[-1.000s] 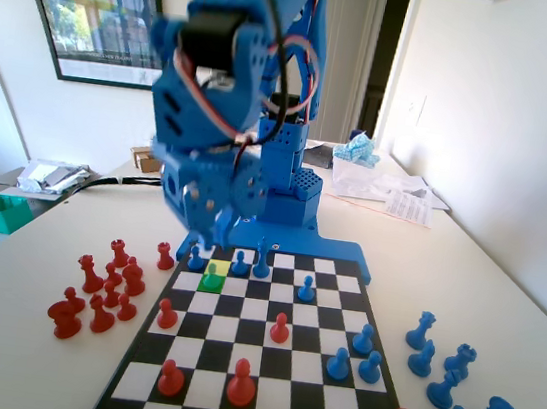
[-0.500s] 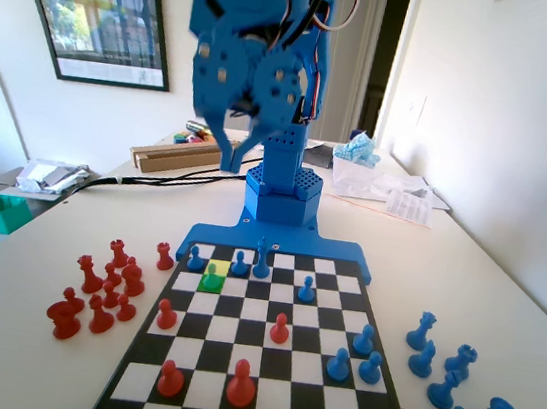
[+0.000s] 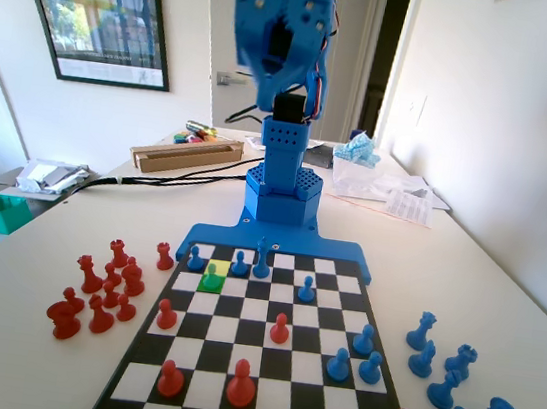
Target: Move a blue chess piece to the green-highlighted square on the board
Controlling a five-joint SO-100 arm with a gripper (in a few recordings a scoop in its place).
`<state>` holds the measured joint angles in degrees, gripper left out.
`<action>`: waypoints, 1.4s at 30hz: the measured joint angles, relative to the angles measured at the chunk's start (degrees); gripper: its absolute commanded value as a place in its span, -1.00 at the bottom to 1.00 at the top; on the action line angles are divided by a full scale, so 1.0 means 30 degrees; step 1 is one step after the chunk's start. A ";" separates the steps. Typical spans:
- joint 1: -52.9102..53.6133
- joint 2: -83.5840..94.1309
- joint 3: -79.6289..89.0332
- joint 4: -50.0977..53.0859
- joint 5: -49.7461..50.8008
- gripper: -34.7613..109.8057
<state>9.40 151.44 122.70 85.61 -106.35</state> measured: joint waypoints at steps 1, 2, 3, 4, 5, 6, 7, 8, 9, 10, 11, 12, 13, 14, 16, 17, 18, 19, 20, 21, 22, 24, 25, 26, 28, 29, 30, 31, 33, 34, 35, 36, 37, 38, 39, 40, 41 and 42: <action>-0.0205 0.0498 -0.0117 0.0410 0.0176 -0.49; -0.0439 0.1025 -0.0117 0.0762 0.0381 -0.49; -0.0586 0.1582 -0.0117 0.1113 0.0527 -0.49; -0.0703 0.2080 -0.0117 0.1377 0.0732 -0.49; -0.0967 0.2549 -0.0117 0.1553 0.0879 -0.49; -0.1172 0.3076 -0.0117 0.1641 0.1084 -0.49; -0.1348 0.3633 -0.0088 0.1699 0.1230 -0.49; -0.1523 0.4189 0.0146 0.1758 0.1406 -0.50; -0.1699 0.4570 0.0264 0.1758 0.1523 -0.50; -0.1875 0.4922 0.0439 0.1758 0.1641 -0.50; -0.2051 0.5215 0.0557 0.1758 0.1787 -0.50; -0.2227 0.5449 0.0615 0.1758 0.1904 -0.50; -0.2402 0.5625 0.0615 0.1758 0.1992 -0.50; -0.2578 0.5859 0.0615 0.1758 0.2021 -0.50; -0.2783 0.6299 0.0615 0.1758 0.2051 -0.50; -0.2900 0.6504 0.0615 0.1758 0.2051 -0.49; -0.3018 0.6650 0.0615 0.1758 0.2051 -0.49; -0.3018 0.6855 0.0615 0.1758 0.2051 -0.47; -0.3018 0.7002 0.0615 0.1758 0.2051 -0.47; -0.3018 0.7207 0.0615 0.1758 0.2051 -0.48; -0.3018 0.7354 0.0762 0.1758 0.2051 -0.48; -0.2959 0.7412 0.0938 0.1758 0.2051 -0.48; -0.2900 0.7412 0.0967 0.1758 0.2051 -0.48; -0.2871 0.7412 0.0967 0.1758 0.2051 -0.48; -0.2900 0.7412 0.0967 0.1758 0.2051 -0.48; -0.2900 0.7412 0.0967 0.1758 0.2051 -0.48; -0.2900 0.7412 0.0967 0.1758 0.2051 -0.48; -0.2900 0.7412 0.0967 0.1758 0.2051 -0.48; -0.2900 0.7471 0.0967 0.1758 0.2051 -0.48; -0.2900 0.7471 0.0967 0.1758 0.2051 -0.48; -0.2900 0.7471 0.0967 0.1758 0.2051 -0.48; -0.2900 0.7471 0.0967 0.1758 0.2051 -0.48; -0.2900 0.7471 0.0967 0.1758 0.2051 -0.48; -0.2900 0.7471 0.0967 0.1758 0.2051 -0.48; -0.2900 0.7471 0.0967 0.1758 0.2051 -0.48; -0.2900 0.7471 0.0967 0.1758 0.2051 -0.48; -0.2900 0.7471 0.0967 0.1758 0.2051 -0.48; -0.2900 0.7471 0.0967 0.1758 0.2051 -0.48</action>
<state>0.70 173.85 125.60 90.88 -100.20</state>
